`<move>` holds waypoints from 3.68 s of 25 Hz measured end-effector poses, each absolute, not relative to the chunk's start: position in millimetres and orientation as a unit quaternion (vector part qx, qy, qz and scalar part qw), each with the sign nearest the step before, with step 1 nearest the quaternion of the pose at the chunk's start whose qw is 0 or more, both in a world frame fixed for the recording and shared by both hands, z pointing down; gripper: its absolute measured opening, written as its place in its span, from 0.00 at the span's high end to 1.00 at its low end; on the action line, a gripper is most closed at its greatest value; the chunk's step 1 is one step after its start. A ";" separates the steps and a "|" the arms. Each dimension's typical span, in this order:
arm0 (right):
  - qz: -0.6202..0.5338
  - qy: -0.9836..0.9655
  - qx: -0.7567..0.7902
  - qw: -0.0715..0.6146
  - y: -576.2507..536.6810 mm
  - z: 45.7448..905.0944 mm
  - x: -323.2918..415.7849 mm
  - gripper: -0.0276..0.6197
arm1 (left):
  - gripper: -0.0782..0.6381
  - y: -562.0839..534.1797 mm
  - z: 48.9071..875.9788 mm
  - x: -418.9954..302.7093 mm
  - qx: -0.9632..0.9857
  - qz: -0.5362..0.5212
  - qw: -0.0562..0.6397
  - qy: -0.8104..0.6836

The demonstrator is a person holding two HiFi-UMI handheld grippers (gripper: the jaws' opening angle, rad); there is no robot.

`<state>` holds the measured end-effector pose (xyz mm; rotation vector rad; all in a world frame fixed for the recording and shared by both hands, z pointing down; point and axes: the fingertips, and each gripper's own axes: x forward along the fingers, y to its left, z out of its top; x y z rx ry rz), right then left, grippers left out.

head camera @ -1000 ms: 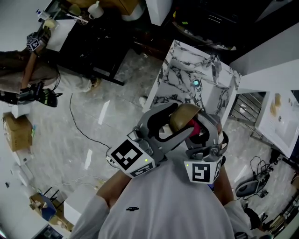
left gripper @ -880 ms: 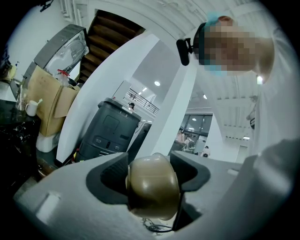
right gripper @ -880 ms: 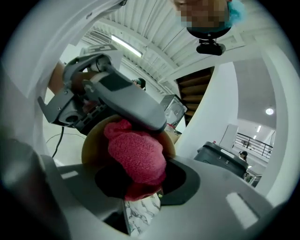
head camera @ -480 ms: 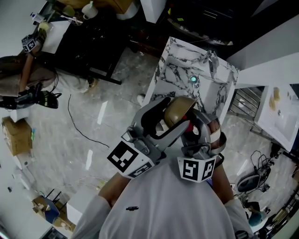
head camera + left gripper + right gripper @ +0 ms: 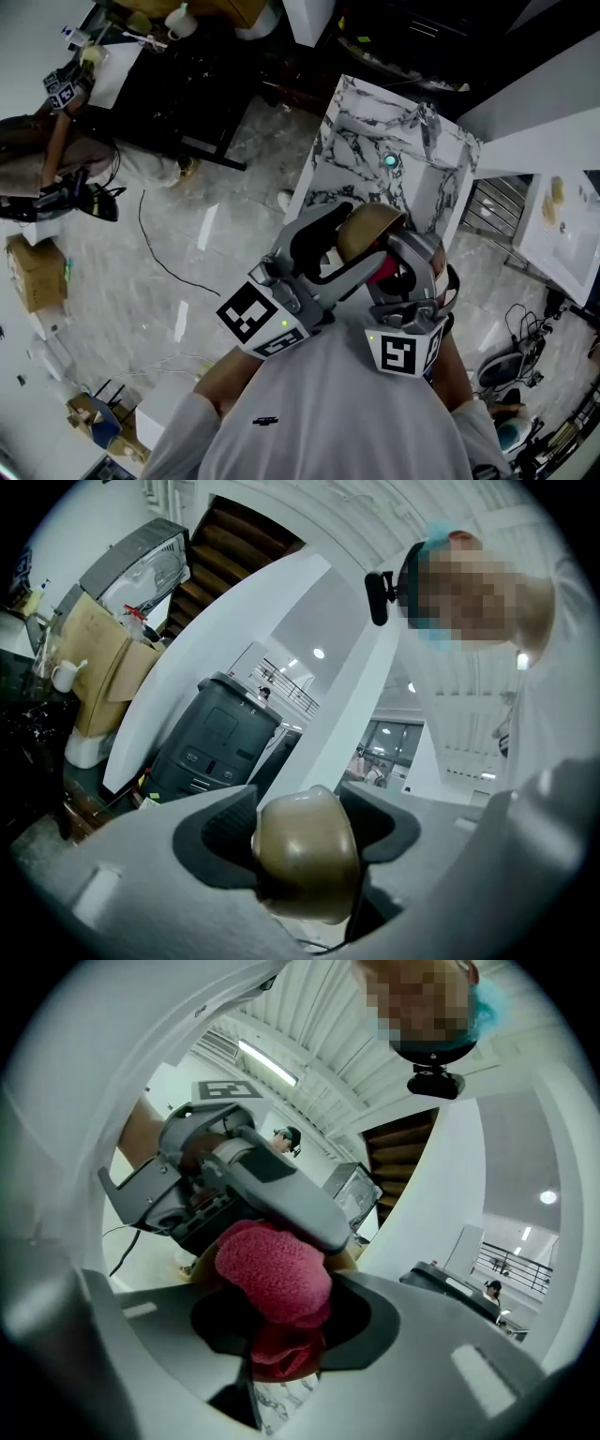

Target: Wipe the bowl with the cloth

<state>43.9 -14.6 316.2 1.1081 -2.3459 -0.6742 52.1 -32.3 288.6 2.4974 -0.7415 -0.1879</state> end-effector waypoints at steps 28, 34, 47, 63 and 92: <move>-0.178 -0.898 0.353 0.193 3.8 311.4 45.0 0.74 | 0.50 -37.6 276.6 47.2 0.926 -0.063 0.225 -0.296; -0.100 -0.912 0.375 0.132 3.2 310.1 52.7 0.73 | 0.50 -28.6 282.3 52.6 0.927 -0.062 0.249 -0.272; -0.082 -0.899 0.414 0.117 -7.6 307.1 76.7 0.73 | 0.50 -17.2 285.7 53.9 0.928 -0.064 0.263 -0.257; -0.116 -0.876 0.450 0.133 -44.3 278.0 119.9 0.73 | 0.50 -9.1 293.9 64.3 0.958 0.040 0.143 -0.246; -0.152 -0.874 0.357 0.291 -61.8 359.1 107.0 0.73 | 0.50 -25.8 251.7 51.0 0.961 -0.031 0.144 -0.235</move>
